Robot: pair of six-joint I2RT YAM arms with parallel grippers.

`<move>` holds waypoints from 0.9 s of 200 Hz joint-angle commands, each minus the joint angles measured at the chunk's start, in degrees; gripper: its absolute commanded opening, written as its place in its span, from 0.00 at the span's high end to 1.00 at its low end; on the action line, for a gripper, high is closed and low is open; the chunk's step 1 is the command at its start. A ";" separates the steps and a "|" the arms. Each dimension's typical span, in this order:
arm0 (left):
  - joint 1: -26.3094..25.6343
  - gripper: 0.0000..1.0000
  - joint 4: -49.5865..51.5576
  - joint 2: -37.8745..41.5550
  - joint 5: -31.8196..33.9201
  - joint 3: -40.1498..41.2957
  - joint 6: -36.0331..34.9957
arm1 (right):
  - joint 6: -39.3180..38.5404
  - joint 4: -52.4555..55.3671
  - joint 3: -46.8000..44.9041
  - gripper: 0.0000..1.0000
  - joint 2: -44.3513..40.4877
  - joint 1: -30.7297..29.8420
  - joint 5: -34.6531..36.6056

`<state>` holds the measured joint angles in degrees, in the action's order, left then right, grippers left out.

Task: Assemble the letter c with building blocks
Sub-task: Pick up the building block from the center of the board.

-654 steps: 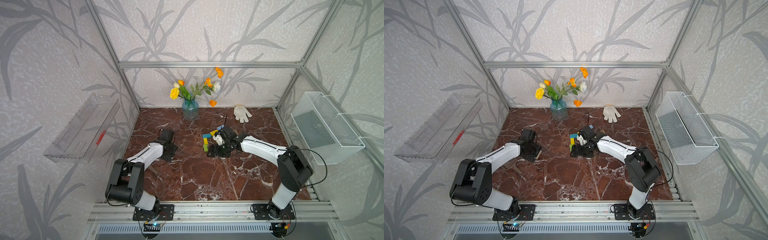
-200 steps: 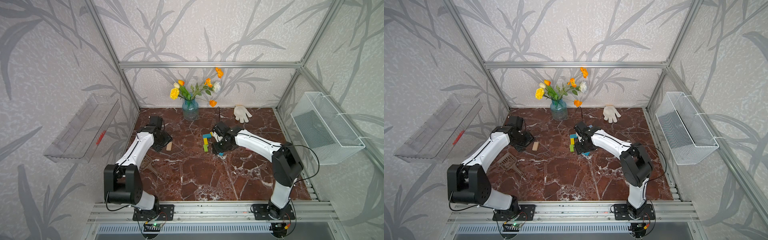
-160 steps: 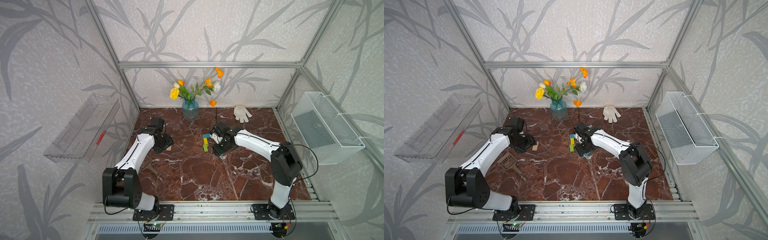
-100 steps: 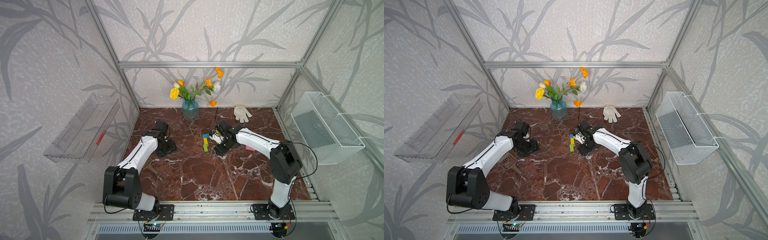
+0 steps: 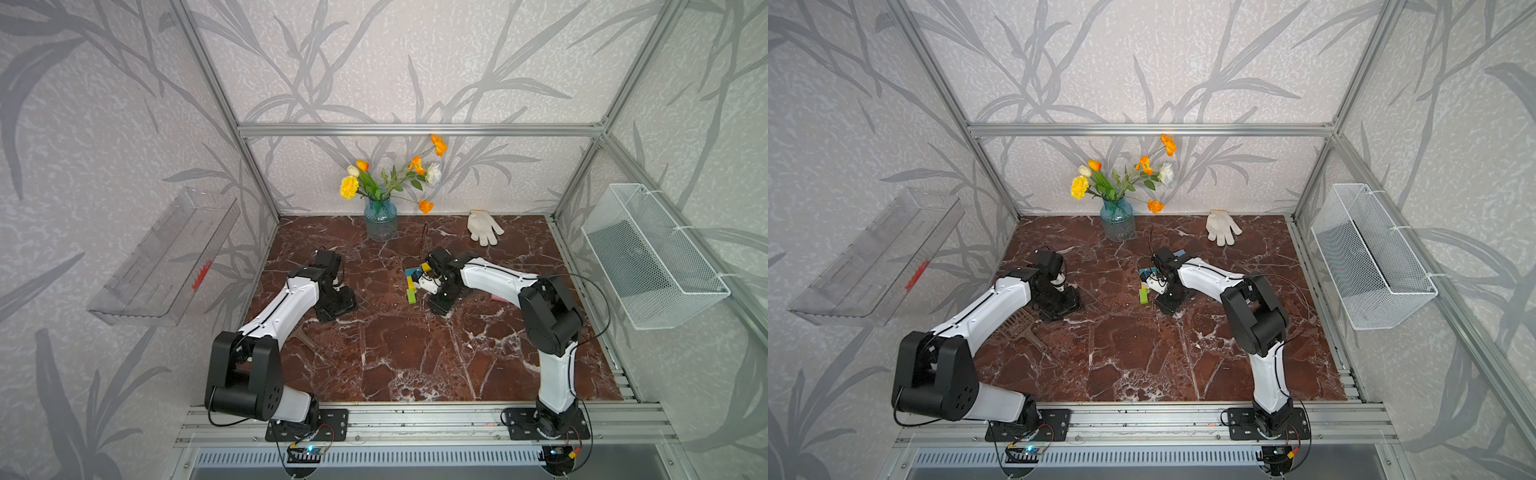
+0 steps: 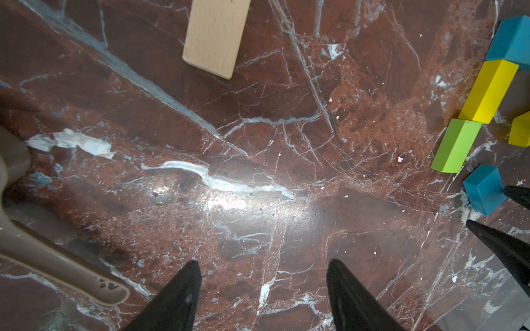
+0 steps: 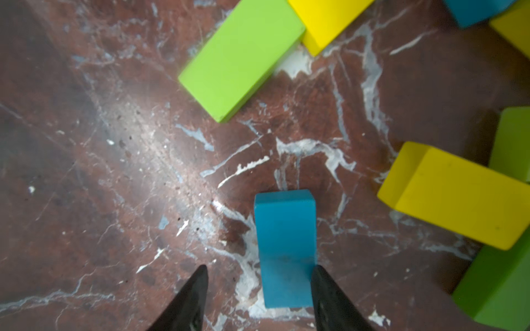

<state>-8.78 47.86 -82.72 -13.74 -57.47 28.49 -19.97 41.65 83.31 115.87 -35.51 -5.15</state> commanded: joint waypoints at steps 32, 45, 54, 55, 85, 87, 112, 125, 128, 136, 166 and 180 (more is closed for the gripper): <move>-0.63 0.29 -0.90 2.11 -0.92 1.04 0.89 | -0.20 -1.35 -0.29 0.52 0.71 -0.05 1.50; -0.87 0.30 -0.92 2.12 -0.83 1.04 1.12 | -0.02 -1.67 -0.37 0.52 0.59 0.17 1.59; -0.98 0.30 -0.98 2.21 -0.83 1.02 1.19 | 0.18 -1.27 -0.10 0.52 0.92 0.34 1.17; -1.02 0.30 -1.00 2.21 -0.80 1.04 1.20 | 0.23 -1.24 -0.05 0.52 0.97 0.39 1.14; -1.51 0.30 -1.09 2.01 -0.89 1.17 1.50 | 1.05 -0.42 -0.12 0.55 1.22 0.61 0.39; -1.51 0.30 -1.10 1.96 -0.91 1.21 1.55 | 1.07 -0.40 -0.22 0.56 1.16 0.59 0.33; -1.60 0.30 -1.77 2.20 -1.87 1.64 2.87 | 1.41 -0.27 -0.87 0.59 0.58 0.61 -0.22; -1.68 0.29 -2.12 2.26 -2.63 1.74 3.61 | 1.68 0.01 -0.94 0.65 0.36 0.57 -0.52; -1.73 0.29 -2.19 2.23 -2.84 1.73 3.75 | 1.74 0.08 -1.02 0.66 0.31 0.59 -0.63; -1.78 0.29 -2.66 2.24 -4.00 1.82 4.02 | 1.97 0.09 -1.21 0.67 0.08 0.61 -0.90; -1.77 0.29 -4.43 2.41 -7.50 2.34 5.68 | 3.82 0.13 -2.13 0.69 -0.86 0.60 -1.70; -1.86 0.29 -4.61 2.85 -8.03 2.44 6.50 | 6.18 -0.24 -3.05 0.71 -2.19 0.61 -2.65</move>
<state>-10.39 44.27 -82.00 -19.11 -55.64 33.12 -17.37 40.27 82.35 116.49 -35.14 -5.65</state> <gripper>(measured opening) 0.711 0.321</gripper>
